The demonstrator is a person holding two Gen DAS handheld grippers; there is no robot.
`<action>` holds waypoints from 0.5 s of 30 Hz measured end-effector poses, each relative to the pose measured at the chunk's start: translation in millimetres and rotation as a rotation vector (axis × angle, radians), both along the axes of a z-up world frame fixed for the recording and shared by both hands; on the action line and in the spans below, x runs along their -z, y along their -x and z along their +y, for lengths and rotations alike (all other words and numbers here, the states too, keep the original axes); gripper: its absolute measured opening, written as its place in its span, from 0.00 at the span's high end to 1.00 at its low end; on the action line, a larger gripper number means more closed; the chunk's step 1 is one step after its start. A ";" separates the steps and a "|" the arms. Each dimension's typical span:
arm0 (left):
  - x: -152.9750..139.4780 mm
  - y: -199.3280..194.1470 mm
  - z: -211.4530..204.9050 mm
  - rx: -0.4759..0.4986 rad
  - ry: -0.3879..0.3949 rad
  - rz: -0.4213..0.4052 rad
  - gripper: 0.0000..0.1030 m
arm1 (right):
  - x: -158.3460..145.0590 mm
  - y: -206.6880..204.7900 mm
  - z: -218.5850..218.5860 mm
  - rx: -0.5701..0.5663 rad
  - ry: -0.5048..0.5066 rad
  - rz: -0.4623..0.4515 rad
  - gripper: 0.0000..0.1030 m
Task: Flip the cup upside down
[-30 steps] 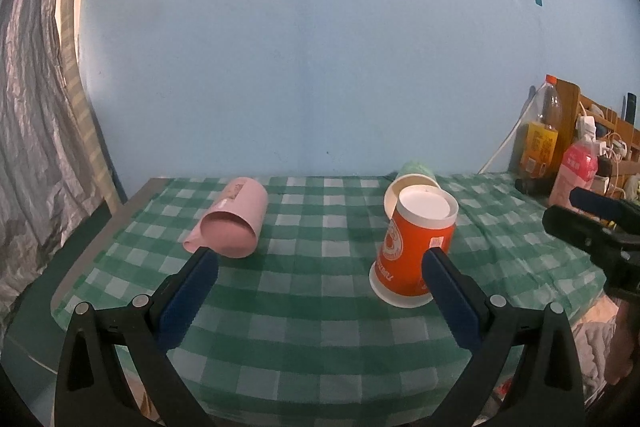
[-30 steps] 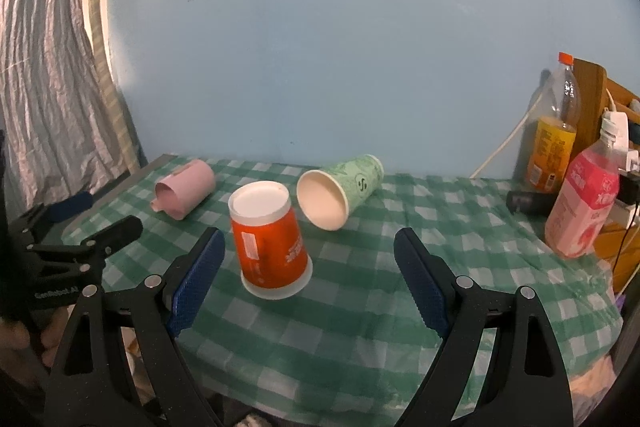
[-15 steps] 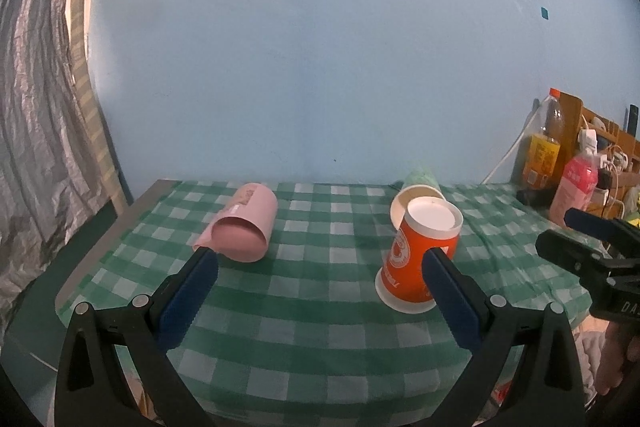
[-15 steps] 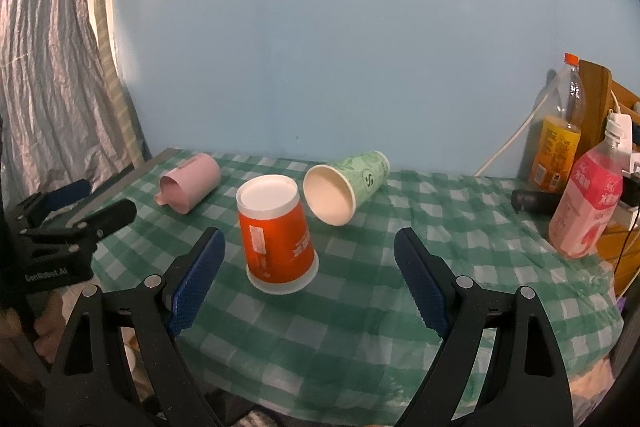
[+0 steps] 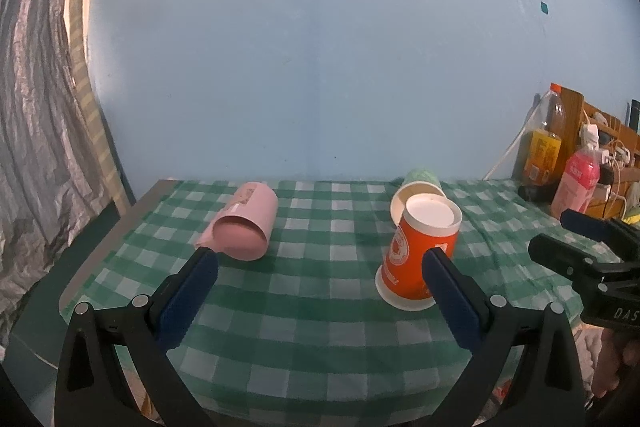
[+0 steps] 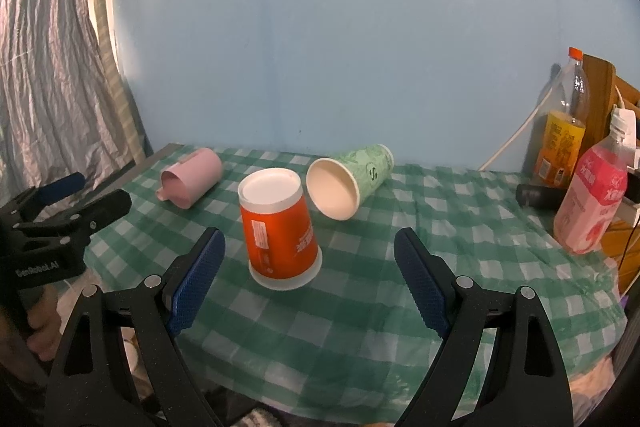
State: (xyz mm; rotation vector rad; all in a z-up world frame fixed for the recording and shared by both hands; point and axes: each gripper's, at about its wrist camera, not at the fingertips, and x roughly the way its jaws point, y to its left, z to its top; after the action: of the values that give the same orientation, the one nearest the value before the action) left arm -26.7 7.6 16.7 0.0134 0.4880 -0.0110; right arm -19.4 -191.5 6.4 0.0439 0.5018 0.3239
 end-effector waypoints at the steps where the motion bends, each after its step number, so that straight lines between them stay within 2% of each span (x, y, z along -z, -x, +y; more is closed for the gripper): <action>1: 0.4 -0.3 0.1 0.001 0.002 0.003 0.00 | 0.3 -0.1 0.2 0.000 0.001 0.000 0.17; 15: 1.5 -0.5 -3.2 0.013 -0.017 0.011 0.00 | 2.1 0.4 2.3 -0.009 0.004 0.004 0.17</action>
State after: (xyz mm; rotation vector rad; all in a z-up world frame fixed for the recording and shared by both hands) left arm -26.2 4.4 15.1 0.0336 0.4989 -0.0199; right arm -19.8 -189.2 4.3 0.0386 0.5069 0.3319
